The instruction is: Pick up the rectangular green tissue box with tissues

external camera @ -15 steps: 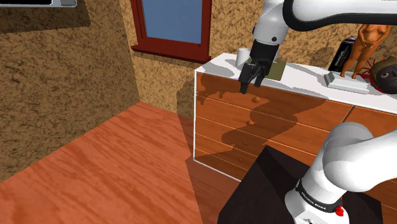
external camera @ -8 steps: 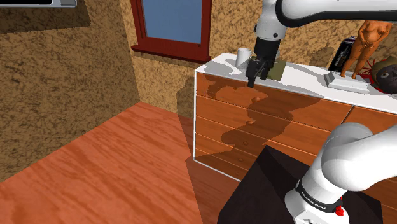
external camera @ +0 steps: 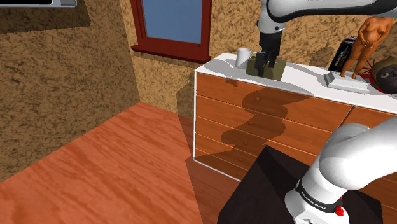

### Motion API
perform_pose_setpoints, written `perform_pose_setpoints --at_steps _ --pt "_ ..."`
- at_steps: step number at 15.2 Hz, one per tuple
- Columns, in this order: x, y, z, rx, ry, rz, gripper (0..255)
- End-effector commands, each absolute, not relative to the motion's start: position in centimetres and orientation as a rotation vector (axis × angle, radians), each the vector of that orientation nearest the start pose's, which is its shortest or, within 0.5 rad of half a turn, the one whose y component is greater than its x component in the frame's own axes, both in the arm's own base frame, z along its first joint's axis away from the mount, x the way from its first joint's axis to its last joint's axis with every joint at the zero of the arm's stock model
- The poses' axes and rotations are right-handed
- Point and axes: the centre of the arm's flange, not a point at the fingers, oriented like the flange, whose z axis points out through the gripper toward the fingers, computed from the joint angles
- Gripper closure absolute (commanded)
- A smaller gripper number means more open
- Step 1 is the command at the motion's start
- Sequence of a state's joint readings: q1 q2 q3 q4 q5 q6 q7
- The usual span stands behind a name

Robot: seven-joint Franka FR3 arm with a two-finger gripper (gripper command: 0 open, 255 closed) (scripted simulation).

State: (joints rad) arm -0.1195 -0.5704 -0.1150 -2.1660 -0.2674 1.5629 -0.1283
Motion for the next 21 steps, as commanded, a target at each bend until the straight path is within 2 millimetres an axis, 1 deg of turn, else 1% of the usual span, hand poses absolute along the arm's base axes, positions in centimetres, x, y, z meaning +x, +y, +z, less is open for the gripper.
perform_pose_setpoints --at_steps 1,8,16,17,21 --pt "36.0 -14.3 61.1 -3.369 0.129 0.166 0" --pt "38.6 -21.2 63.1 -3.481 0.091 0.336 0" --pt "42.1 -28.8 66.0 -3.596 0.043 0.549 0" --pt "42.1 -28.8 66.0 -3.597 0.043 0.551 0" --pt "42.1 -28.8 63.9 -3.597 0.043 0.551 0"
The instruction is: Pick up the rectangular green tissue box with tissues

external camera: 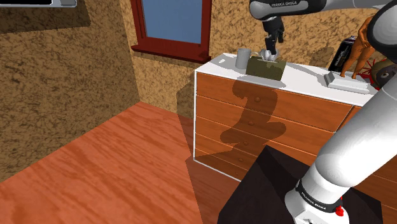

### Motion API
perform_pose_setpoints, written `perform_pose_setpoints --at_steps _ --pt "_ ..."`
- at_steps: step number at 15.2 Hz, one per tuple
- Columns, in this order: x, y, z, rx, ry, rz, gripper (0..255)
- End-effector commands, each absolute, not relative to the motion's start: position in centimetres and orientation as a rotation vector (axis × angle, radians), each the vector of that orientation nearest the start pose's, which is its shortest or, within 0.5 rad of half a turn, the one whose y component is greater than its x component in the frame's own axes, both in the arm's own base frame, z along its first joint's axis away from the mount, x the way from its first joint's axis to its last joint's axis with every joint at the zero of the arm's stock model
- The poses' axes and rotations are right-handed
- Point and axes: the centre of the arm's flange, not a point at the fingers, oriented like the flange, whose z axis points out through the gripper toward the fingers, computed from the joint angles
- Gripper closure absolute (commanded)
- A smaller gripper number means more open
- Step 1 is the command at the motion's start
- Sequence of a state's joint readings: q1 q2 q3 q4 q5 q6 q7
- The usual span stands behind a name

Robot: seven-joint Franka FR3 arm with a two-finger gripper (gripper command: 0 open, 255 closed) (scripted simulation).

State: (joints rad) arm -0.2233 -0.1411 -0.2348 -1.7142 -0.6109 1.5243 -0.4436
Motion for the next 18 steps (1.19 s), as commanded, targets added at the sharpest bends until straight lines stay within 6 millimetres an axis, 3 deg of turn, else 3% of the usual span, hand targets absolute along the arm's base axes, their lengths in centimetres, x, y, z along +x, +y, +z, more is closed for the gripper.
perform_pose_setpoints --at_steps 1,3,5,6,15,18 --pt "42.1 -28.8 63.3 -3.597 0.043 0.551 0" --pt "42.1 -28.8 62.0 -3.597 0.043 0.551 0" --pt "42.1 -28.8 62.0 -3.597 0.043 0.551 0" --pt "42.1 -28.8 62.0 -3.597 0.043 0.551 255" --pt "42.1 -28.8 62.0 -3.597 0.043 0.551 255" --pt "42.1 -28.8 63.6 -3.597 0.043 0.551 255"
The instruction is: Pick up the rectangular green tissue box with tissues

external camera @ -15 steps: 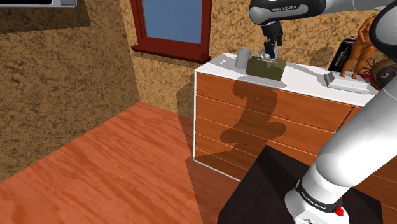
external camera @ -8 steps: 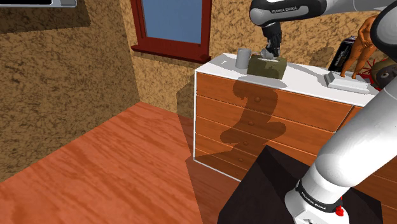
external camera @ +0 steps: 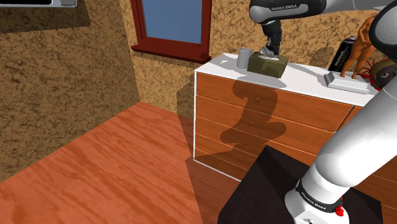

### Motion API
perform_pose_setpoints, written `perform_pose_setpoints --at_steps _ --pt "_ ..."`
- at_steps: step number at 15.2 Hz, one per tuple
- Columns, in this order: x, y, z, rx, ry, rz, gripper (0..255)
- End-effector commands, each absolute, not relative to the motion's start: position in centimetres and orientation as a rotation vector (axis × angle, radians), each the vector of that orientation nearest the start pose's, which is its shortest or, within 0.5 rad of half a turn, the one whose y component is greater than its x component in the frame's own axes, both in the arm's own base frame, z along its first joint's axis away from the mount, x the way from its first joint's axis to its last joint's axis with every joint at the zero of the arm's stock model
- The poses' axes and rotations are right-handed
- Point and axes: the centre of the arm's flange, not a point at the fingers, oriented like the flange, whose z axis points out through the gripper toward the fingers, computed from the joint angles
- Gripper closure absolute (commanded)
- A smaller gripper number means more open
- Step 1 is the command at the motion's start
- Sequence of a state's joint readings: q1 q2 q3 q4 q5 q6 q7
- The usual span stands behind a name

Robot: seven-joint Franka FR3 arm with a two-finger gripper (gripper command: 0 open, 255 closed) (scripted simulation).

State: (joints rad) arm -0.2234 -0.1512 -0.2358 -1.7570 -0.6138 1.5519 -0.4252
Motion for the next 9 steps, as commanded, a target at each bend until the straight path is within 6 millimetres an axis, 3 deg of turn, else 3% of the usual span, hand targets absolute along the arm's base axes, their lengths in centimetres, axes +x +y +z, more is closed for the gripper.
perform_pose_setpoints --at_steps 1,9 --pt "42.1 -28.8 64.1 -3.597 0.043 0.551 255" --pt "42.1 -28.8 68.3 -3.597 0.043 0.551 255"
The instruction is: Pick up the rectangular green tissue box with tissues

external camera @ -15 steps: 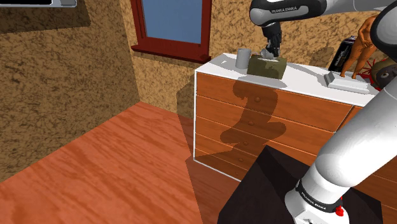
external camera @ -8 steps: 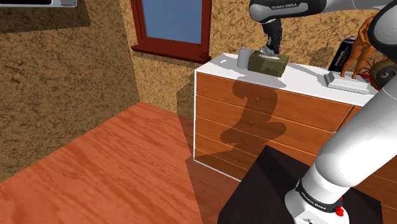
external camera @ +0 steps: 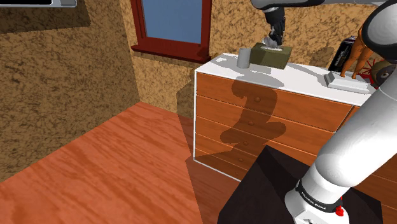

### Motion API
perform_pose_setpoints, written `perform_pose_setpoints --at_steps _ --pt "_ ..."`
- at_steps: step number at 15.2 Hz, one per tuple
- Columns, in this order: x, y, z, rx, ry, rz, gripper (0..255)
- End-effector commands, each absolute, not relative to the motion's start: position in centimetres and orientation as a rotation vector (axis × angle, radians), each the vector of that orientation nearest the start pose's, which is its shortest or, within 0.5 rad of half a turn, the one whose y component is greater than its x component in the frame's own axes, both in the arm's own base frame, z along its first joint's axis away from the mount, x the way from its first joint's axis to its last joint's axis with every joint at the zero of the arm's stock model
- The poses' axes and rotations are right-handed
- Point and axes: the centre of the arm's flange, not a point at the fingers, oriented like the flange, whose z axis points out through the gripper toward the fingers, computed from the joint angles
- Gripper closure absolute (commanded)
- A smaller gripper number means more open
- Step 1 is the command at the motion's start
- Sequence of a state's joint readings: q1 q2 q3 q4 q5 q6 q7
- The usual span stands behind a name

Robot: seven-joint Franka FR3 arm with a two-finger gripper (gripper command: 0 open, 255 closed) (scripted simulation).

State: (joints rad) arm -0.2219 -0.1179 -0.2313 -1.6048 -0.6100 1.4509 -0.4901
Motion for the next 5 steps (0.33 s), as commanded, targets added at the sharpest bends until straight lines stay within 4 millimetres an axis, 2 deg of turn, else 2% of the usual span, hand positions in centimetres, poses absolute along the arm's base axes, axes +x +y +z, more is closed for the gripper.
perform_pose_setpoints --at_steps 1,3,5 --pt "42.1 -28.8 68.9 -3.597 0.043 0.551 255" --pt "42.1 -28.8 69.9 -3.597 0.043 0.551 255" --pt "42.1 -28.8 70.0 -3.597 0.043 0.551 255"
